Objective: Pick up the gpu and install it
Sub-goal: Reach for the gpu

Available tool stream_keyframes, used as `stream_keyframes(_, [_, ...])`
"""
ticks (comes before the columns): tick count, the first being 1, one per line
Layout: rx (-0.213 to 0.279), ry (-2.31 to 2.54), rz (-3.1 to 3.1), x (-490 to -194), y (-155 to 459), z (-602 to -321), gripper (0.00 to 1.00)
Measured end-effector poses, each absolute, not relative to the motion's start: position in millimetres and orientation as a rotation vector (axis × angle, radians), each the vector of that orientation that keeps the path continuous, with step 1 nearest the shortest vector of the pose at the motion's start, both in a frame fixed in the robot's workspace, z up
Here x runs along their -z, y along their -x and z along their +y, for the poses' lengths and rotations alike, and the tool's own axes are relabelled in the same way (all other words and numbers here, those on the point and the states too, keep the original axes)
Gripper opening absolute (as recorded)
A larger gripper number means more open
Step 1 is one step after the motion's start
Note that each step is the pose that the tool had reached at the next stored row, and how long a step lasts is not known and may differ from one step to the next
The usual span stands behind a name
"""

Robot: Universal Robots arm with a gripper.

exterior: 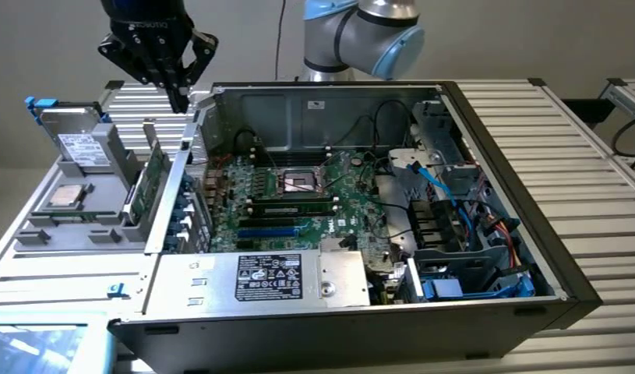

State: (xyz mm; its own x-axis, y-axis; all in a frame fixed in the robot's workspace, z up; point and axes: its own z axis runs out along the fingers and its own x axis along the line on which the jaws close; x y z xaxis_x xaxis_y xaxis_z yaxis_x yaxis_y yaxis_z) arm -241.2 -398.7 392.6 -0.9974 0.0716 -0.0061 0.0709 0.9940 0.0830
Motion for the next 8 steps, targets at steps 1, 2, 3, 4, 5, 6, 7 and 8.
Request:
stream_keyframes(1, [-0.131,-0.112,3.128,-393,246,-399,0.12])
stream_keyframes(2, [-0.132,-0.112,3.128,-393,250,-399,0.12])
stream_keyframes(3, [-0.133,-0.112,3.129,-393,255,-399,0.12])
stream_keyframes(4, [-0.134,-0.112,3.129,-393,260,-399,0.12])
stream_keyframes(5, [-0.134,-0.112,3.129,-393,264,-399,0.12])
stream_keyframes(6, [-0.134,-0.112,3.129,-393,269,-398,0.12])
stream_keyframes(7, [-0.134,-0.112,3.129,-392,273,-398,0.12])
stream_keyframes(8, [-0.134,-0.112,3.13,-392,278,-398,0.12])
